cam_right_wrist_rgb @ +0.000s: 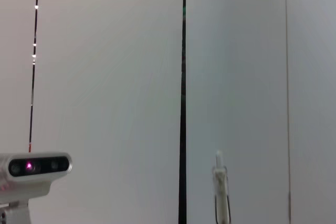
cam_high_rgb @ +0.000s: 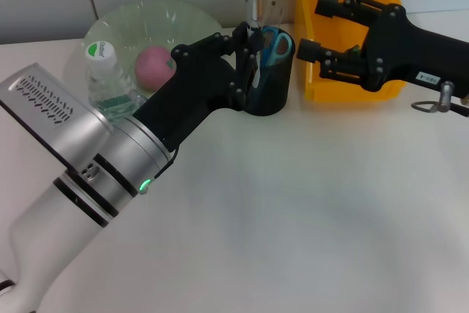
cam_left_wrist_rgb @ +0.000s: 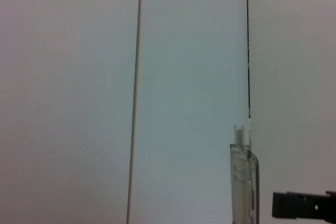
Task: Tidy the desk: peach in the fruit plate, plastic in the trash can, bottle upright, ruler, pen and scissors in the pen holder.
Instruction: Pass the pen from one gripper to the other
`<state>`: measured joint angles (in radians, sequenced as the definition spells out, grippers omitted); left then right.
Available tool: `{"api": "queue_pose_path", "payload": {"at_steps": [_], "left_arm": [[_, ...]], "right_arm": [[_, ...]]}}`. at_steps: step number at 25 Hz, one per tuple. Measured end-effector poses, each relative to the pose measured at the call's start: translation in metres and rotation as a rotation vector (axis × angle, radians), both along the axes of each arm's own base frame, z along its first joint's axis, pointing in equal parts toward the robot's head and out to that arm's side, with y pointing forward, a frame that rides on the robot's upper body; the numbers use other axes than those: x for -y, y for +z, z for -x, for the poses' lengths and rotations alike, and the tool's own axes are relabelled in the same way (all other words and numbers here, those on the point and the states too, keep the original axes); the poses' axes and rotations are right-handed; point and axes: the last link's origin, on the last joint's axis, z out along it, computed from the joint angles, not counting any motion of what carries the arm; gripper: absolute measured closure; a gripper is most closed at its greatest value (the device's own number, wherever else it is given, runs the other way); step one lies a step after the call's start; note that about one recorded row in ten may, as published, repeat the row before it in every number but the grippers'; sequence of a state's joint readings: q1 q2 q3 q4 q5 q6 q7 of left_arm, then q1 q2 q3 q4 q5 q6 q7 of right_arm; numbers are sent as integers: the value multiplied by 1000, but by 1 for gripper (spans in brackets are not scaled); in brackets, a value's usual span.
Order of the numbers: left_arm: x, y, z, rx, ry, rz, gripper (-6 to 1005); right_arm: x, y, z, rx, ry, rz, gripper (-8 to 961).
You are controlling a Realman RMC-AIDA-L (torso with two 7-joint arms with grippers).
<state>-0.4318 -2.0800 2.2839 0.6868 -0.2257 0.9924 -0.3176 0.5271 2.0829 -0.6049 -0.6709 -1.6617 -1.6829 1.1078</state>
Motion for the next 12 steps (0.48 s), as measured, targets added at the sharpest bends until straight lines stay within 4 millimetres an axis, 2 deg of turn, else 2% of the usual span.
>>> {"api": "queue_pose_path", "payload": {"at_steps": [12], "left_arm": [[4, -8, -4, -9, 49, -45, 812]], "right_arm": [[-11, -20, 14, -61, 20, -28, 209]]}}
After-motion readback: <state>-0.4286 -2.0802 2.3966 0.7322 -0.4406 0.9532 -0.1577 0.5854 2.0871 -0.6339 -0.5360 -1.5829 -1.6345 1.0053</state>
